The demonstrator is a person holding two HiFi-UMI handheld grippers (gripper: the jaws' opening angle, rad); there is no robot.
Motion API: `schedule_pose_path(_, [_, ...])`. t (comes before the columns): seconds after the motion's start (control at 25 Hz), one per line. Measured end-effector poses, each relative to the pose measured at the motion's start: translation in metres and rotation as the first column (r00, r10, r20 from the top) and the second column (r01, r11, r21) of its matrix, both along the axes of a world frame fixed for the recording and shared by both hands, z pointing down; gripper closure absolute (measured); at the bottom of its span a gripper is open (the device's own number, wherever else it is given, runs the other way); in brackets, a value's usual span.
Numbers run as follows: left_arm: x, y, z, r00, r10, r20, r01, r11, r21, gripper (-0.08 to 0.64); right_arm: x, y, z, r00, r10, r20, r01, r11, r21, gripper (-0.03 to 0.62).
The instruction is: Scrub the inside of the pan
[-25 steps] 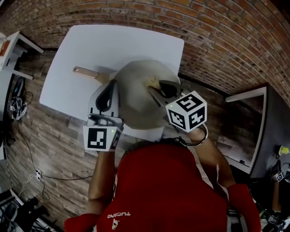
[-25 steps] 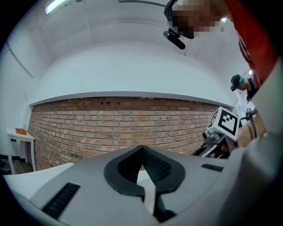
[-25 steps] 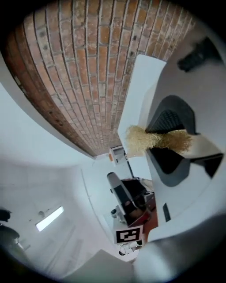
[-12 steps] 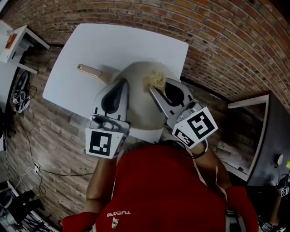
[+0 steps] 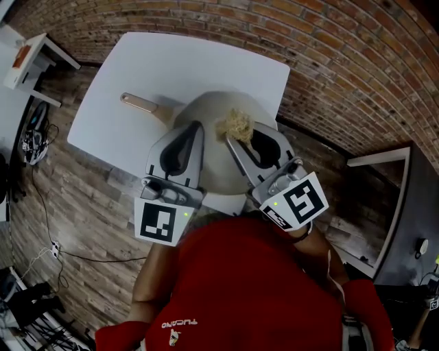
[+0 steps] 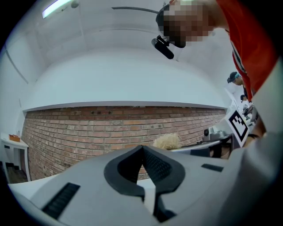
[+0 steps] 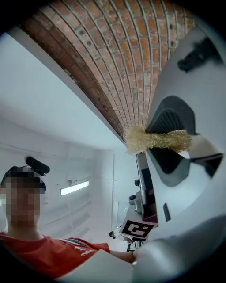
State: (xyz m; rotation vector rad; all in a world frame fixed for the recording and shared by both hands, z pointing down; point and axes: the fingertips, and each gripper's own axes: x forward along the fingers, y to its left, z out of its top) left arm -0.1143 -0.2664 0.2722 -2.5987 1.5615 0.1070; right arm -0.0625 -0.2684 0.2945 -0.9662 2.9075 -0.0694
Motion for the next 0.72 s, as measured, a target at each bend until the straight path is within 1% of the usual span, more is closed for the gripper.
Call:
schedule_pose_path(0.44, [0.0026,0.0036,0.0054,1.000,0.005,-0.004,-0.005,1.000,-0.008,0.548,0.0043,0.0043,0.0022,1.000,0.011,-0.021,-0.010,1.000,0.021,0.508])
schedule_pose_path(0.72, [0.0025,0.0008,0.0078,1.000,0.010,0.000,-0.010,1.000,-0.016,0.548,0.0040,0.0018,0.0067,0.999,0.017,-0.046,-0.017,1.000,0.013,0.508])
